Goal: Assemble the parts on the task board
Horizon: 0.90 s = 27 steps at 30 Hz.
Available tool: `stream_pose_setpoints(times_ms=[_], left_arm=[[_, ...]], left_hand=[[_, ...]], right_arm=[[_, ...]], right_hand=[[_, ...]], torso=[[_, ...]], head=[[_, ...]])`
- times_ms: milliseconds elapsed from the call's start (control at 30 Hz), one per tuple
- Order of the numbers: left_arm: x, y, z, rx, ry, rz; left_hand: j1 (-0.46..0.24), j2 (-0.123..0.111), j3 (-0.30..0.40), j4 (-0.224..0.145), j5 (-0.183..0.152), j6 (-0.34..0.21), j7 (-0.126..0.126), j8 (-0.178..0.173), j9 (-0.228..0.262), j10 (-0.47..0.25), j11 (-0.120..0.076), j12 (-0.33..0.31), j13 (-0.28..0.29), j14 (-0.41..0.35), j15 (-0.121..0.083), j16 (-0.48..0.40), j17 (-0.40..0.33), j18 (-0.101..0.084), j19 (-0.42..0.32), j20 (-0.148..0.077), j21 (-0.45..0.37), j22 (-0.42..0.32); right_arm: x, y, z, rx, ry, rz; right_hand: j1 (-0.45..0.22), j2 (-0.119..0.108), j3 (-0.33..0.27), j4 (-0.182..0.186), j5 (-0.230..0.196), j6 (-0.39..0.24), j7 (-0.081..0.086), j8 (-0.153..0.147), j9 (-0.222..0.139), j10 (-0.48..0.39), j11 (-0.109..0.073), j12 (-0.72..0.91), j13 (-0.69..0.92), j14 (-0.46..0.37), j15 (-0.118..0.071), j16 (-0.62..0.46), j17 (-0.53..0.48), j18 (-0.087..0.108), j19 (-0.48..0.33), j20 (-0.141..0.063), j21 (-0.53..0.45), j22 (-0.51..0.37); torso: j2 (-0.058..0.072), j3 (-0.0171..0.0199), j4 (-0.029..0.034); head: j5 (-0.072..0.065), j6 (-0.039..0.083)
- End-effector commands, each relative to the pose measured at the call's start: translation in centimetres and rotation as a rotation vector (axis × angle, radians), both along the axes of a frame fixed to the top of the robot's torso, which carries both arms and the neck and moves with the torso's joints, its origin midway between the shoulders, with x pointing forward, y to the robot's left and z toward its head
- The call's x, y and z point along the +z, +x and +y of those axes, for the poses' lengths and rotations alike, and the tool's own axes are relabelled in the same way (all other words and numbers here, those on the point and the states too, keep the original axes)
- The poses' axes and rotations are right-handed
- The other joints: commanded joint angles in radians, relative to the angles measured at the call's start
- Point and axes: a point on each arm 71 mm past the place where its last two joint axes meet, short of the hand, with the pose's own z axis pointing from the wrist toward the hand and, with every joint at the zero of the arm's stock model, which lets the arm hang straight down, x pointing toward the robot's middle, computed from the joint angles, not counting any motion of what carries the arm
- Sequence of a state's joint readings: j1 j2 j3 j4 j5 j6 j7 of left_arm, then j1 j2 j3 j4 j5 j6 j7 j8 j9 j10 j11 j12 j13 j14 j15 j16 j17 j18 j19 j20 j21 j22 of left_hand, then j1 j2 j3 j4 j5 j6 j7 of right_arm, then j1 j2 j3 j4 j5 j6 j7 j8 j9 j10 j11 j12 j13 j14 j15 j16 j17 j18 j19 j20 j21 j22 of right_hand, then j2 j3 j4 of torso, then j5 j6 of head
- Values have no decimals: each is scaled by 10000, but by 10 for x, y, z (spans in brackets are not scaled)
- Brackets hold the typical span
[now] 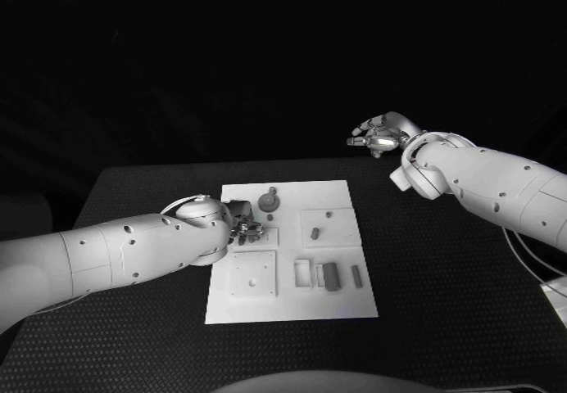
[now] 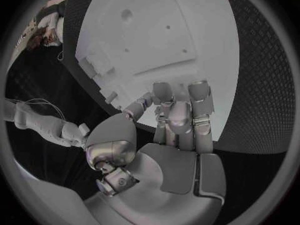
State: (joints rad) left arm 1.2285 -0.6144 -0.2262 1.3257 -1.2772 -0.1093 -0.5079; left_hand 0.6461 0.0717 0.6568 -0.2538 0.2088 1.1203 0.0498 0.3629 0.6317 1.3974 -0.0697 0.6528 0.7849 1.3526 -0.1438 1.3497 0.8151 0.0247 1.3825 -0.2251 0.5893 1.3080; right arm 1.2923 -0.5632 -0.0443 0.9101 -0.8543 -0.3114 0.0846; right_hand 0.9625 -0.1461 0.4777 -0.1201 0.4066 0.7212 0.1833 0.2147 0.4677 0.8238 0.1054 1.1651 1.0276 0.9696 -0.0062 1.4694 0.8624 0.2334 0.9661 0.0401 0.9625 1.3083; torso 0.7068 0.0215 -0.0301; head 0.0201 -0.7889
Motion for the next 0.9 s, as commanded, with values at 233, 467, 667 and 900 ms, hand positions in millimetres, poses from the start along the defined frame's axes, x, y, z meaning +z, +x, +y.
stream_pose_setpoints(times_ms=[233, 467, 667, 900], left_arm=[[-14, -9, -2, -241, 148, 761], [-14, -7, 1, -141, 183, 733], [-14, -6, 4, -69, 201, 710], [-14, -6, 5, -16, 176, 650]], left_hand=[[-236, 44, -172, 209, -206, 231, -149, -34, -64, -50, -39, 26, -30, -403, -358, 97, -47, 155, 150, -234, -75, 164], [-232, 8, -175, 202, -232, 228, -150, -37, -64, -52, -40, 27, -32, -408, -360, 103, -54, 158, 148, -238, -76, 167], [-247, -87, -196, 218, -275, 229, -151, -40, -62, -52, -42, 28, -35, -415, -361, 113, -67, 161, 147, -240, -80, 169], [-78, 147, -101, 145, -267, 232, -154, -39, -54, -51, -45, 35, -41, -422, -365, 142, -93, 164, 151, -245, -77, 178]], right_arm=[[0, 0, 1, 147, -46, 38], [0, 0, 0, 128, -53, 49], [-1, -1, 0, 132, -52, 50], [-1, -1, -1, 124, -55, 57]], right_hand=[[-74, 52, -17, -35, 27, 8, 316, 46, -21, -83, -18, 64, -20, -67, 28, 39, -13, 284, -71, 17, -59, 149], [-75, 52, -16, -37, 26, 5, 317, 47, -25, -85, -17, 67, -23, -68, 29, 41, -15, 284, -71, 17, -59, 149], [-80, 51, -17, -35, 25, 4, 318, 48, -27, -86, -16, 68, -26, -70, 30, 41, -17, 284, -71, 17, -60, 149], [-83, 53, -17, -34, 25, 2, 319, 50, -30, -88, -15, 70, -29, -71, 31, 43, -19, 284, -72, 18, -61, 149]], torso=[[1, 4, -2], [-1, 0, -3], [-1, -3, 2], [0, -4, -1]], head=[[-6, 1], [-16, 2], [-30, 15], [-31, 21]])
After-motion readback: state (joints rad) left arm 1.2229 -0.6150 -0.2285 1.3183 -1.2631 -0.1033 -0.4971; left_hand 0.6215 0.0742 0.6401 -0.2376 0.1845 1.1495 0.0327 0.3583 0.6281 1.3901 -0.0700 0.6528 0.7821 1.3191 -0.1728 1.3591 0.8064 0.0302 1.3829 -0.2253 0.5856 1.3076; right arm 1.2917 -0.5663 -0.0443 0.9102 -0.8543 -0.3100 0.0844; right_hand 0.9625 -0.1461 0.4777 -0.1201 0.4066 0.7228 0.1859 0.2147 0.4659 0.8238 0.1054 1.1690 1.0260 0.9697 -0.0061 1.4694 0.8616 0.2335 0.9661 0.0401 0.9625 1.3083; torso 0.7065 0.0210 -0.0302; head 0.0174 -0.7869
